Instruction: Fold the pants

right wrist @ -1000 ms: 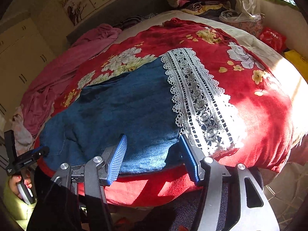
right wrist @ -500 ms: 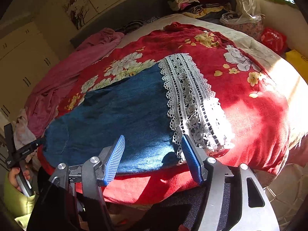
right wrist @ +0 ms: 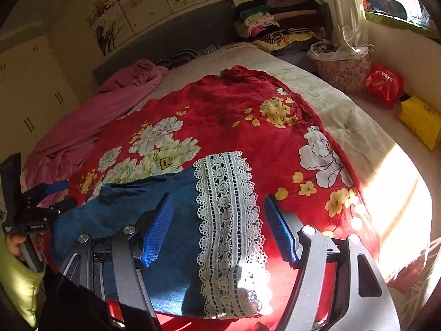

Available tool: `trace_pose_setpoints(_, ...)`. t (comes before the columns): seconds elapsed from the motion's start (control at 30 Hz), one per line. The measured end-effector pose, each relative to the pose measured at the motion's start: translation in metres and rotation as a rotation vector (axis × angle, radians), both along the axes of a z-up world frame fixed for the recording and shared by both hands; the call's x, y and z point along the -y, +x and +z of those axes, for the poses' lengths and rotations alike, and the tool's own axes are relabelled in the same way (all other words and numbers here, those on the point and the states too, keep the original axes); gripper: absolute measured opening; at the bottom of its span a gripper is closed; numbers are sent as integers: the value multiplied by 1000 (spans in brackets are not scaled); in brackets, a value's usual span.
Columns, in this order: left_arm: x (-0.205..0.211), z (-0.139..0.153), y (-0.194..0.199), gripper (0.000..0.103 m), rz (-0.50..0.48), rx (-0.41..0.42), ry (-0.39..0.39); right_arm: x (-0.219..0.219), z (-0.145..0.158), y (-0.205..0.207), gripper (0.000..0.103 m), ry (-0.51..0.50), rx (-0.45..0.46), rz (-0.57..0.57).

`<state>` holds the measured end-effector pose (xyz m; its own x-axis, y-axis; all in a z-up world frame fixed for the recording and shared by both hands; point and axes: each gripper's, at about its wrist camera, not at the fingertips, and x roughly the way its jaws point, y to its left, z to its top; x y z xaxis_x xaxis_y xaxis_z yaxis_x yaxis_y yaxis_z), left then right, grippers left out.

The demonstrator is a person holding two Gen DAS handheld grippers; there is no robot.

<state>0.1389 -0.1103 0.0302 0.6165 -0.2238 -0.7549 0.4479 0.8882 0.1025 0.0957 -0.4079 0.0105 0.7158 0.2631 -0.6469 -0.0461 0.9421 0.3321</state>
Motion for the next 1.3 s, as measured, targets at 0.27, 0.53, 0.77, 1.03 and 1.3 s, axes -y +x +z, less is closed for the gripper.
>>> trace_pose_setpoints(0.27,5,-23,35,86,-44,-56,34,11,-24,64,66,112,-105,89)
trace_pose_setpoints(0.53,-3,-53,63,86,-60,-156,-5,16,-49,114,67,185,-192,91)
trace_pose_setpoints(0.77,5,-70,74,28,-83,-247,-58,11,-72,119,66,199,-222,107)
trace_pose_setpoints(1.03,-14,-64,87,10,43,-226,-153,6,-67,98,40,106,-155,116)
trace_pose_setpoints(1.3,-25,-57,81,24,53,-223,-217,12,-65,108,67,109,-180,153)
